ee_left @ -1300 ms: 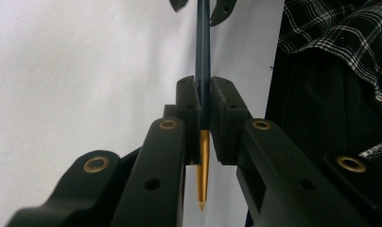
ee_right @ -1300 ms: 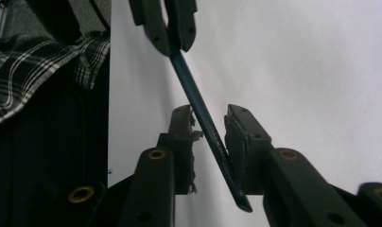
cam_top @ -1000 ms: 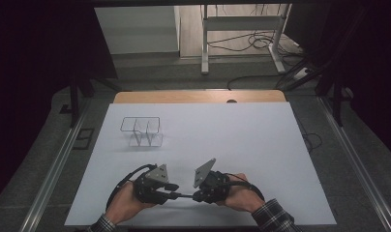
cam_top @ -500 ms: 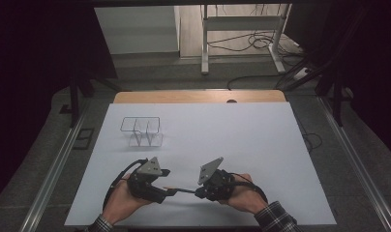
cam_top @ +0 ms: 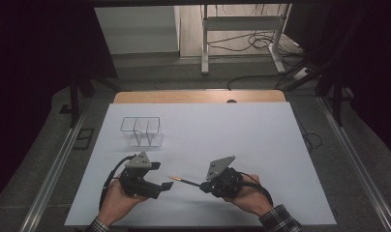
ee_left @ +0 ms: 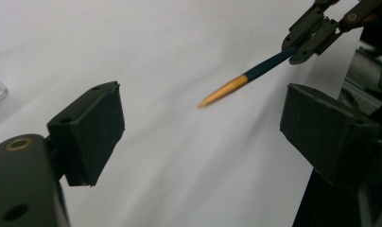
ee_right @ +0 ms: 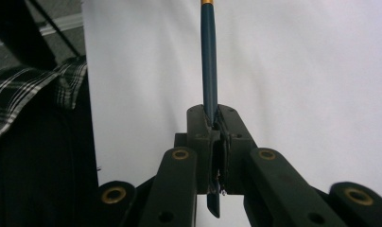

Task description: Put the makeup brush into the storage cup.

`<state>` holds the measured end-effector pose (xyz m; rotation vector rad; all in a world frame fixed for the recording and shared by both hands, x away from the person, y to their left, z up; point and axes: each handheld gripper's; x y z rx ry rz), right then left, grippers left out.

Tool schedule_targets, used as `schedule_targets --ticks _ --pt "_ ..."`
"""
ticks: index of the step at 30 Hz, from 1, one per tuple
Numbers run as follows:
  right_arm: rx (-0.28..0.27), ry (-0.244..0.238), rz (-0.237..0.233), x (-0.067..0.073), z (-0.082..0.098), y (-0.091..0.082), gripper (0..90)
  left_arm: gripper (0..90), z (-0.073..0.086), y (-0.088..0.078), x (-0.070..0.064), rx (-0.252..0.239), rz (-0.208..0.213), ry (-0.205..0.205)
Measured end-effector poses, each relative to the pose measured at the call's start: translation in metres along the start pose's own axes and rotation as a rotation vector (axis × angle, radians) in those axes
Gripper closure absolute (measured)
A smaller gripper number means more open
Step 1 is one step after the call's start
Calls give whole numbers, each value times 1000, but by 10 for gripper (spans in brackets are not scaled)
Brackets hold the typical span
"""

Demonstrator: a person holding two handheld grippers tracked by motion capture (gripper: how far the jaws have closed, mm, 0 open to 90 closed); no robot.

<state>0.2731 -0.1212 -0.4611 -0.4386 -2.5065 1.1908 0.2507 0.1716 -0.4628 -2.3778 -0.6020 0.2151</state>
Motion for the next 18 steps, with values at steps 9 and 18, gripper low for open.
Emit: schedule_targets --ticks 9,18 --pt "-88 47 43 -2 7 -14 843 140 5 -7 4 -78 28 -113" --pt "-158 83 75 3 11 -20 843 152 7 -6 4 -169 93 -199"
Point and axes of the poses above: each handheld gripper's, and its own axes: y roughly forward along the jaws, z roughly out of its underside, x roughly to its left, and after that the axes turned 15 degrees about y, right-handed
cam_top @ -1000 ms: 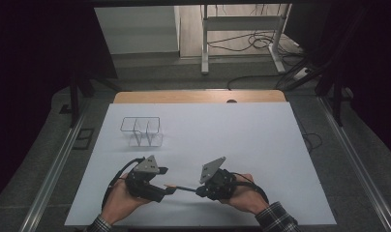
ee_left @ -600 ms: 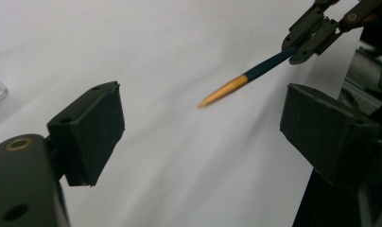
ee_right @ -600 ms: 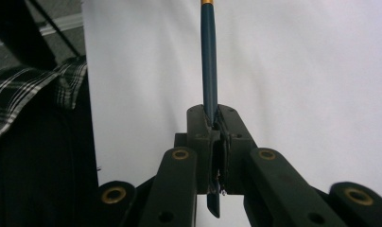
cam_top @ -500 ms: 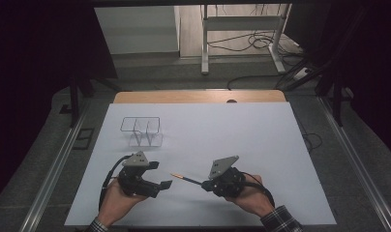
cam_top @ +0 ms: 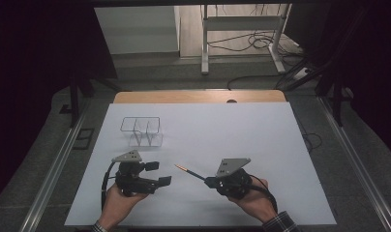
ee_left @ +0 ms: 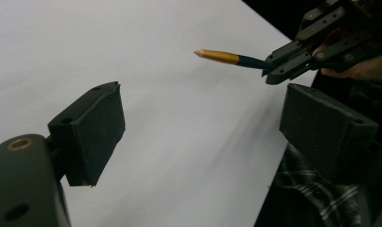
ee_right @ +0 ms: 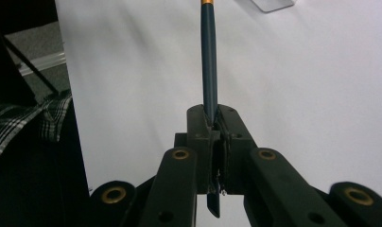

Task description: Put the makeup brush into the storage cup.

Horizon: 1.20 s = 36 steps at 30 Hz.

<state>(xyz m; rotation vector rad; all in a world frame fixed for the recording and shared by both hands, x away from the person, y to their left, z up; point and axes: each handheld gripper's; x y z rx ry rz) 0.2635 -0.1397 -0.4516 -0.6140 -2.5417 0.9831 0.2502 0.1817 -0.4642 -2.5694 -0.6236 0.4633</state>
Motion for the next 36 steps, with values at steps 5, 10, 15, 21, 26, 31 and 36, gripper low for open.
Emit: schedule_targets --ticks 5,10,15,21,26,31,36 --pt "-36 17 17 6 3 -2 843 151 1 3 -1 -35 38 -42" --pt "-53 18 31 10 5 -2 843 161 4 7 -3 -72 56 -95" --pt "-89 32 43 16 7 -1 842 205 6 13 -4 -116 86 -134" --pt "-105 42 45 21 9 2 843 263 6 18 -6 -138 110 -157" --pt "-130 58 49 24 8 5 842 365 6 24 -6 -169 146 -192" --pt "-147 56 42 27 8 7 842 433 8 26 -4 -190 166 -229" --pt "-151 50 34 30 7 9 842 489 8 29 -2 -204 193 -253"
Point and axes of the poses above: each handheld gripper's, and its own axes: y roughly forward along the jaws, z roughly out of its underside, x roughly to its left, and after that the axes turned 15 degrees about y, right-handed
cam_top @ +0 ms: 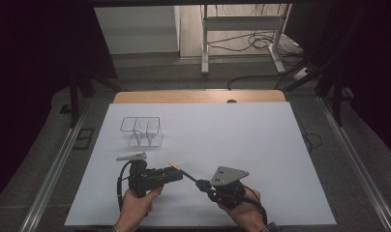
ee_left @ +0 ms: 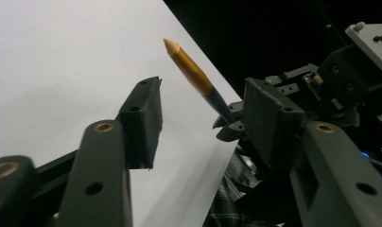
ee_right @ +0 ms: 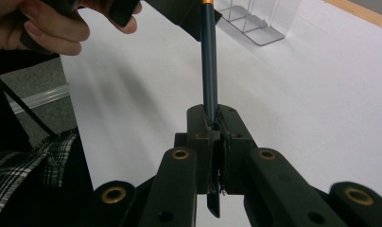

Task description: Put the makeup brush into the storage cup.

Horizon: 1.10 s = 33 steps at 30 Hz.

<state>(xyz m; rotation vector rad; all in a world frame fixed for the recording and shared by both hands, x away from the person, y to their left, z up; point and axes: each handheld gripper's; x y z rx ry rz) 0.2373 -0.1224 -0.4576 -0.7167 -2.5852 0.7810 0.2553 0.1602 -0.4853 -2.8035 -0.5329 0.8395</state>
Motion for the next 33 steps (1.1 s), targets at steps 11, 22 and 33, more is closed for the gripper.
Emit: schedule_targets --ticks 11,22,33 --pt "-8 -20 -20 3 0 3 842 625 1 -2 4 -50 36 -39" --pt "50 22 -26 -2 2 10 666 837 -1 -8 1 -97 47 -22" --pt "63 79 -13 -17 2 1 500 837 -6 -22 1 -75 -33 39"
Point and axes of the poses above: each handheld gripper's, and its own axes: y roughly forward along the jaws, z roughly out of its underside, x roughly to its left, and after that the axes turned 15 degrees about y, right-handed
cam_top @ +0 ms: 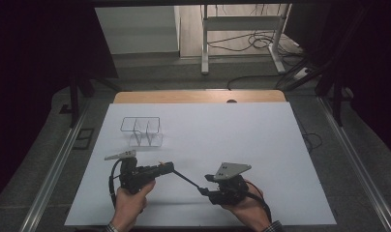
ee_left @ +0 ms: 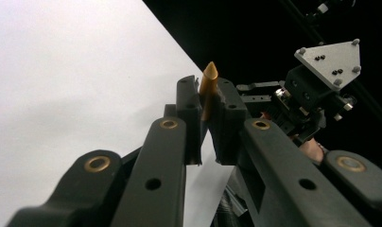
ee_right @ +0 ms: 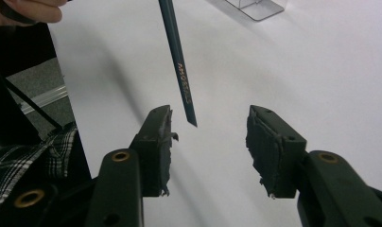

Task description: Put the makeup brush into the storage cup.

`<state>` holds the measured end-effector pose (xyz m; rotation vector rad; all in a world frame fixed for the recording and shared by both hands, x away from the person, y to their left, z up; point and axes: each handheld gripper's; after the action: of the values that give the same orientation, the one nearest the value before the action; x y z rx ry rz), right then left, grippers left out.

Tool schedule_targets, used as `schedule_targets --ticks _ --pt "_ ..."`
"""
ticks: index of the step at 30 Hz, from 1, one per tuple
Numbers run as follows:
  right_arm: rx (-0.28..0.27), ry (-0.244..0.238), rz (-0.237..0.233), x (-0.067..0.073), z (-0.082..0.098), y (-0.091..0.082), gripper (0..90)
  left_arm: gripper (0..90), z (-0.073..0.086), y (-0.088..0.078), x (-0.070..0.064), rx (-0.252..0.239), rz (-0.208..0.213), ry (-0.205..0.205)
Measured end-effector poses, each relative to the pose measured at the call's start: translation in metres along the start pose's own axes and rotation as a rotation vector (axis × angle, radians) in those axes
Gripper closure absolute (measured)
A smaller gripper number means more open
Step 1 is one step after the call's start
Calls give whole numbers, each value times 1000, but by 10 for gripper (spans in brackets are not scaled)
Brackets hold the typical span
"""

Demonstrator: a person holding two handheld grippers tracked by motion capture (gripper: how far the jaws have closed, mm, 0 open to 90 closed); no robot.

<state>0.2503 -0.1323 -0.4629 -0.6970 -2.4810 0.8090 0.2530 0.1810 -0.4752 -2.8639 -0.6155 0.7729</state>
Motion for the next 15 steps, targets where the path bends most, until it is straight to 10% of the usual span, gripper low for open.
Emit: schedule_targets --ticks 15 --pt "20 23 1 -12 1 -5 430 837 -3 -8 0 42 -58 64"
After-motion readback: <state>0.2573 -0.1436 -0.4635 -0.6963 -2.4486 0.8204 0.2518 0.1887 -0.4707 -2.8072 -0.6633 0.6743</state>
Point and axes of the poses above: each handheld gripper's, and its own axes: y roughly forward along the jaws, z roughly out of its underside, x roughly to its left, and after that the axes turned 15 degrees about y, right-handed
